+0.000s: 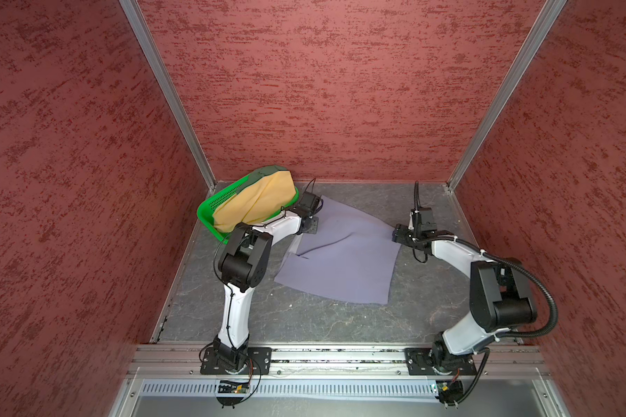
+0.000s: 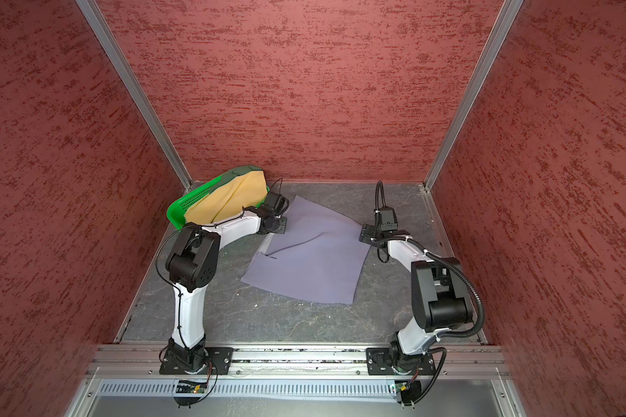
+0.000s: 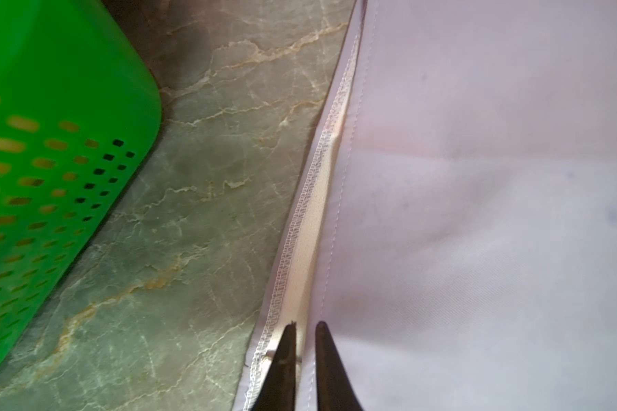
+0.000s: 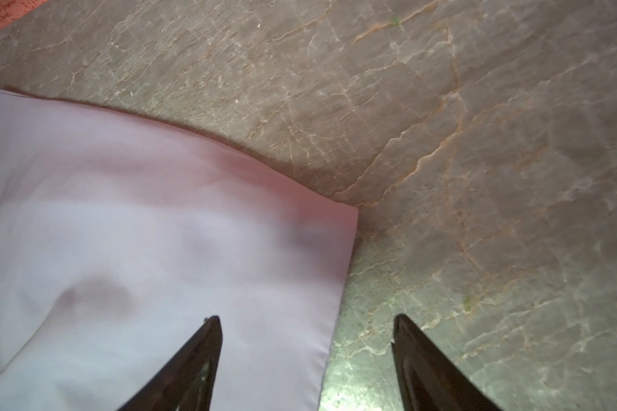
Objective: Fold and stack skirts
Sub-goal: Smooth out the skirt at the center of the table.
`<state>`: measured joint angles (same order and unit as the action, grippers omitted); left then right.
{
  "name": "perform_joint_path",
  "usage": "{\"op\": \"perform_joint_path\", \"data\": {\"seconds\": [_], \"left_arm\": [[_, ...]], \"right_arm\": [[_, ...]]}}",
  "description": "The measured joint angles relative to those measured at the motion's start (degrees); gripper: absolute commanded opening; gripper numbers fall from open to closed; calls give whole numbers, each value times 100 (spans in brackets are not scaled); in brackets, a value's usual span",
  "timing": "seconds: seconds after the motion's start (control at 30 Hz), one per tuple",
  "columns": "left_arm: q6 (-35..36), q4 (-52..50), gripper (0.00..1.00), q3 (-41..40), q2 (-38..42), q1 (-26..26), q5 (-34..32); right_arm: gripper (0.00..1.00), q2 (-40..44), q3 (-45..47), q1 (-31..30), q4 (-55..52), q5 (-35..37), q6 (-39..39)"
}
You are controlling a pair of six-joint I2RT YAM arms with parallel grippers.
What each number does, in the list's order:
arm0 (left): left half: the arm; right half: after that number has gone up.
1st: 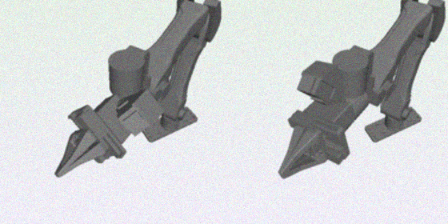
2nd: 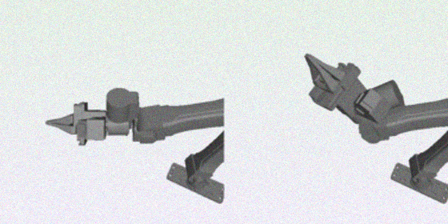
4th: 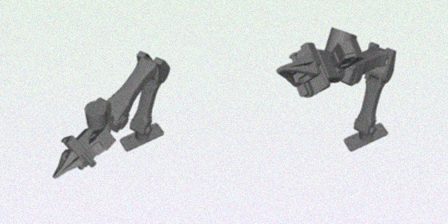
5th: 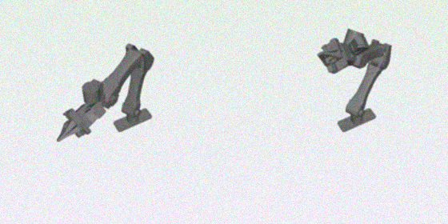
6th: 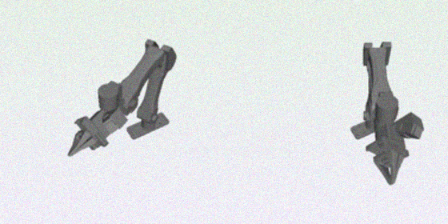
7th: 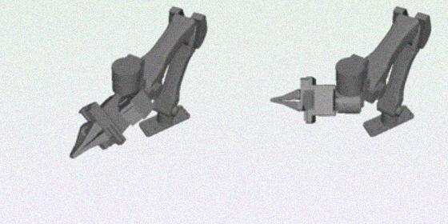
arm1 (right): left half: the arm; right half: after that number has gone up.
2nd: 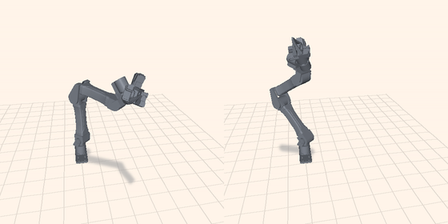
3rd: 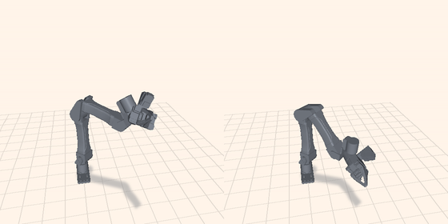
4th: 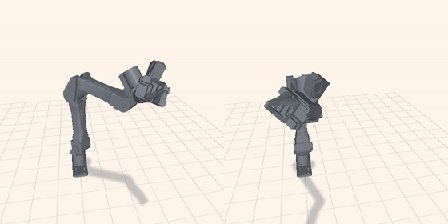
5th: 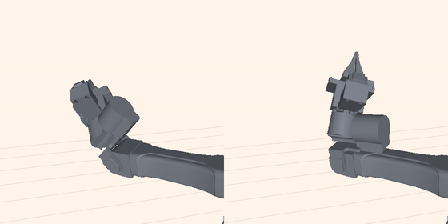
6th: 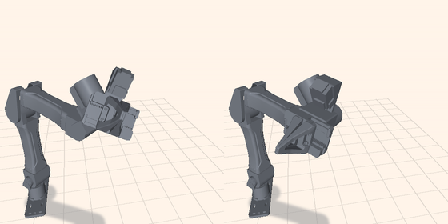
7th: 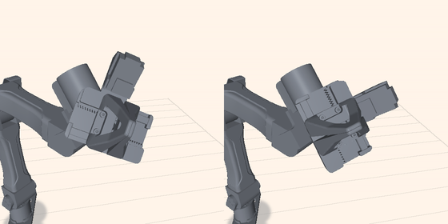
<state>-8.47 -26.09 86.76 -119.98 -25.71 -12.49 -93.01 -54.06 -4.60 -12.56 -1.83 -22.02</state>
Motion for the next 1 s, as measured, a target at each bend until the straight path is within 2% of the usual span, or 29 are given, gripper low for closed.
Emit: {"op": "perform_joint_path", "data": {"seconds": [0.13,0.23,0.47,0.87,1.0], "left_arm": [[-57,-15,49,0,0,0,96],[-175,-68,55,-46,26,0,254],[-481,-323,54,-505,337,4,730],[-748,-345,34,-734,415,4,1132],[-776,-343,31,-741,415,4,1130]], "right_arm": [[74,-13,2,122,83,-170,-50],[74,-17,13,173,133,-269,-68],[73,-37,103,181,210,-398,-70],[71,-37,164,181,332,-463,-66],[71,-37,175,181,343,-463,-63]]}}
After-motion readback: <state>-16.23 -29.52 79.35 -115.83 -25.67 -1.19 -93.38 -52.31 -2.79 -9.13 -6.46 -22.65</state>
